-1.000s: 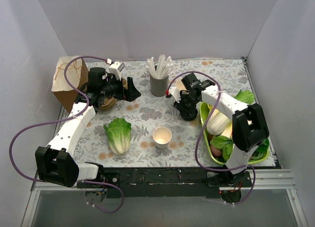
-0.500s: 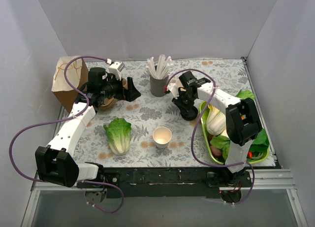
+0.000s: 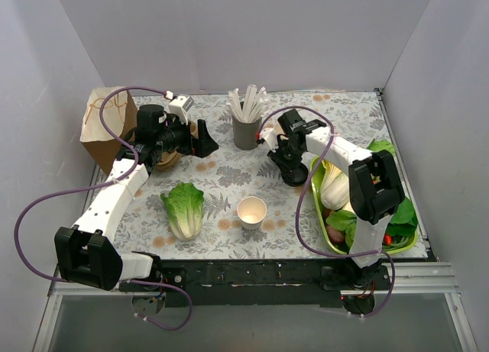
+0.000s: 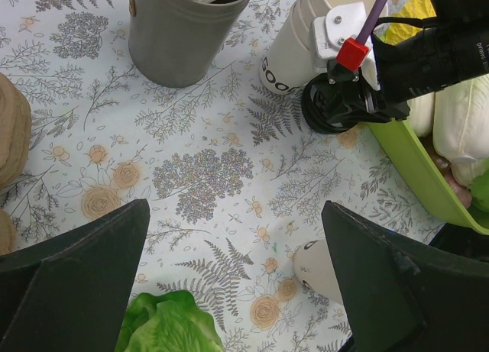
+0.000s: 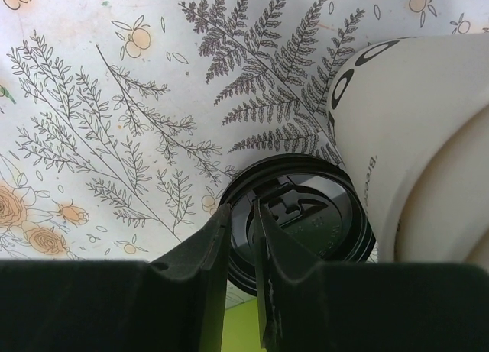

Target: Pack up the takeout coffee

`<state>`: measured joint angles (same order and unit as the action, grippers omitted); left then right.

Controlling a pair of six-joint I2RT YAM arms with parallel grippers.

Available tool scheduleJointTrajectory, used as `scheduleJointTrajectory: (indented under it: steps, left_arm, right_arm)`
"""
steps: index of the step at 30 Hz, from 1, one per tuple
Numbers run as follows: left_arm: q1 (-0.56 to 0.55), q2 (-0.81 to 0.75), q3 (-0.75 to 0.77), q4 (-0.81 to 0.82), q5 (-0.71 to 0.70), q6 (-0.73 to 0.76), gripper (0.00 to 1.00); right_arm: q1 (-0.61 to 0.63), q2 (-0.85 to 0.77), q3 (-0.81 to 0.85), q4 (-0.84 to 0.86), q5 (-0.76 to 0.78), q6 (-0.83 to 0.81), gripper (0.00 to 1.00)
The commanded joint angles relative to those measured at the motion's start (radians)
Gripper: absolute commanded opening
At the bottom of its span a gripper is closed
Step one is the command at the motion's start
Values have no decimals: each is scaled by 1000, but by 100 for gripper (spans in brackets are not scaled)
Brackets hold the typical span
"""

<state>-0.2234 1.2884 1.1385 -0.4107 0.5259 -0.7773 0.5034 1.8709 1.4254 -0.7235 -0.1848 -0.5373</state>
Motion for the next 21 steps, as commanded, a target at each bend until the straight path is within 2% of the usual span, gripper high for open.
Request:
scheduleJointTrajectory:
  steps: [1, 6, 13, 21]
  left_arm:
    - [6, -11, -5, 0, 8, 15, 98]
    - [6, -8, -3, -4, 9, 15, 98]
    - [6, -6, -3, -4, 8, 15, 98]
    - [6, -8, -5, -7, 8, 18, 98]
  right_arm:
    - [-9, 17, 40, -5, -8, 20, 25]
    - [-8, 16, 40, -5, -16, 59, 35]
    - [-11, 37, 43, -8, -5, 59, 35]
    - [-14, 47, 53, -22, -18, 56, 29]
